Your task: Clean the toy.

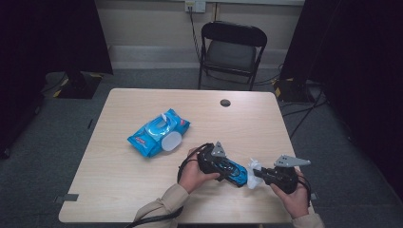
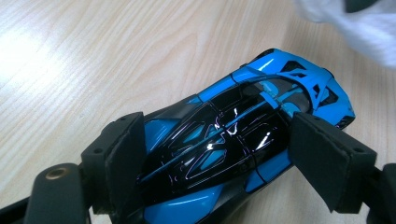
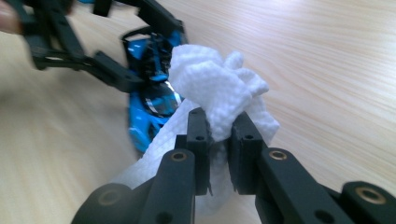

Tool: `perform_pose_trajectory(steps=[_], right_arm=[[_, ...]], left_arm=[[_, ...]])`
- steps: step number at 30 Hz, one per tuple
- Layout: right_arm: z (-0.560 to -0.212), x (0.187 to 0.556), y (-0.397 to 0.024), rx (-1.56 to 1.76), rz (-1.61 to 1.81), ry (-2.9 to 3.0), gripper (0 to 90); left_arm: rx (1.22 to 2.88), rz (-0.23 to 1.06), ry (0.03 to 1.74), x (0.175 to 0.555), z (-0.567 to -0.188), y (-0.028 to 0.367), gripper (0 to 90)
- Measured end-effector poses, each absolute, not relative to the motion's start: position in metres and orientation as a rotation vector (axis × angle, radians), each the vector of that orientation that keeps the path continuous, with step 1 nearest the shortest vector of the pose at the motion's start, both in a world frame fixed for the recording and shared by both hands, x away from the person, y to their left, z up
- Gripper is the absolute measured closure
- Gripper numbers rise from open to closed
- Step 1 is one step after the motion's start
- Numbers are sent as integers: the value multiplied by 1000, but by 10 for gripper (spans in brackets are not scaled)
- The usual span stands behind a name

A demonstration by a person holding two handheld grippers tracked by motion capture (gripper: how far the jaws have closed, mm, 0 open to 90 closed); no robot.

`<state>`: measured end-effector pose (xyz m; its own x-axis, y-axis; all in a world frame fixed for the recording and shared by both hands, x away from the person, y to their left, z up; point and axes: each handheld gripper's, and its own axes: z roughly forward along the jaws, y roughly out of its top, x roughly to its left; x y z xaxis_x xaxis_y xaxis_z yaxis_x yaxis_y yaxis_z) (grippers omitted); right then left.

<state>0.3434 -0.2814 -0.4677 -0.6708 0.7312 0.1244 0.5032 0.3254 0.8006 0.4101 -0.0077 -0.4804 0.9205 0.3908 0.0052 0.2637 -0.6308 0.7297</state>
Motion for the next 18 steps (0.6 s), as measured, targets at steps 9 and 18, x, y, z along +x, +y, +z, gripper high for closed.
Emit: perform_pose_trajectory(steps=[9, 18], right_arm=[[-482, 354, -280, 1144, 1190, 2343, 802], [-496, 362, -267, 1131, 1146, 2396, 796]], left_arm=[[2283, 209, 459, 410, -481, -8, 191], [2284, 205, 467, 410, -480, -8, 190]])
